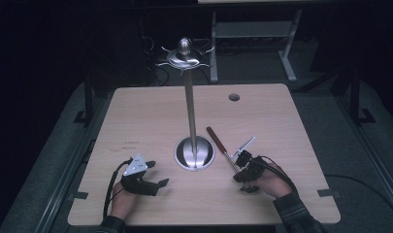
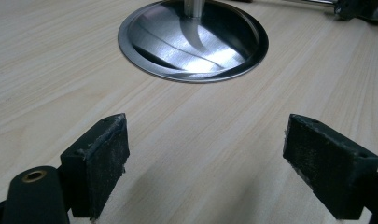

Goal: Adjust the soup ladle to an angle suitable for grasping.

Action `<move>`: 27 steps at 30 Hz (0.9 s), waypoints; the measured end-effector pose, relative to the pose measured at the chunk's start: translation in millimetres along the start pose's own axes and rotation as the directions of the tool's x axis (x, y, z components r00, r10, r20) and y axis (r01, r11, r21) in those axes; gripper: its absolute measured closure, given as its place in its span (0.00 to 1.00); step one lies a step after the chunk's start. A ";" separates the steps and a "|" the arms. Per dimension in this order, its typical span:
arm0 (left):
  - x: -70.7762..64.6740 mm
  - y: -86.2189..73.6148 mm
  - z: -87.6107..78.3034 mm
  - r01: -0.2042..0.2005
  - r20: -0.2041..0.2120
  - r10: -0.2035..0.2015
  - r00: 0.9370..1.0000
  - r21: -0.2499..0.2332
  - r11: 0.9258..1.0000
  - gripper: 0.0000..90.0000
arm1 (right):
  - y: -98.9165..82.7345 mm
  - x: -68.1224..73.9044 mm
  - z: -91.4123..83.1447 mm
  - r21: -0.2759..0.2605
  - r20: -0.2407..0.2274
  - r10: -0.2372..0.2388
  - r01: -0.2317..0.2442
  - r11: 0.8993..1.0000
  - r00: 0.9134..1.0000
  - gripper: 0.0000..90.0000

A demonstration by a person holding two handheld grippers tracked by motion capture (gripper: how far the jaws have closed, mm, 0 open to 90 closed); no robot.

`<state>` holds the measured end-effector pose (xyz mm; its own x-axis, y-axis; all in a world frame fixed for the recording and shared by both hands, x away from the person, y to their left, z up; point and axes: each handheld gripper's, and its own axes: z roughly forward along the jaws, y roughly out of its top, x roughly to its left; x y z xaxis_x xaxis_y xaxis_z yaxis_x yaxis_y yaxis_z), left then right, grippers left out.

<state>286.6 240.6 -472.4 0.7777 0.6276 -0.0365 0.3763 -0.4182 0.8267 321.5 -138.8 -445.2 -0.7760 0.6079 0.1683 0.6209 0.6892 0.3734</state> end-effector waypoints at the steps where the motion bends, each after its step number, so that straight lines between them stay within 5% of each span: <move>1: 0.1 0.0 0.0 -0.002 0.000 0.002 1.000 0.000 1.000 0.16 | -0.7 -1.3 -0.3 0.003 0.005 0.002 -0.002 1.000 1.000 1.00; 27: 0.0 0.1 0.2 -0.002 -0.003 0.002 1.000 0.002 1.000 0.16 | -16.3 -43.5 -23.5 0.010 0.078 0.059 -0.060 0.998 0.995 1.00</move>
<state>286.7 240.4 -472.4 0.7770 0.6286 -0.0338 0.3762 -0.4207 0.8255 342.5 -185.7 -437.3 -0.7268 0.6765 0.1187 0.6676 0.6551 0.3537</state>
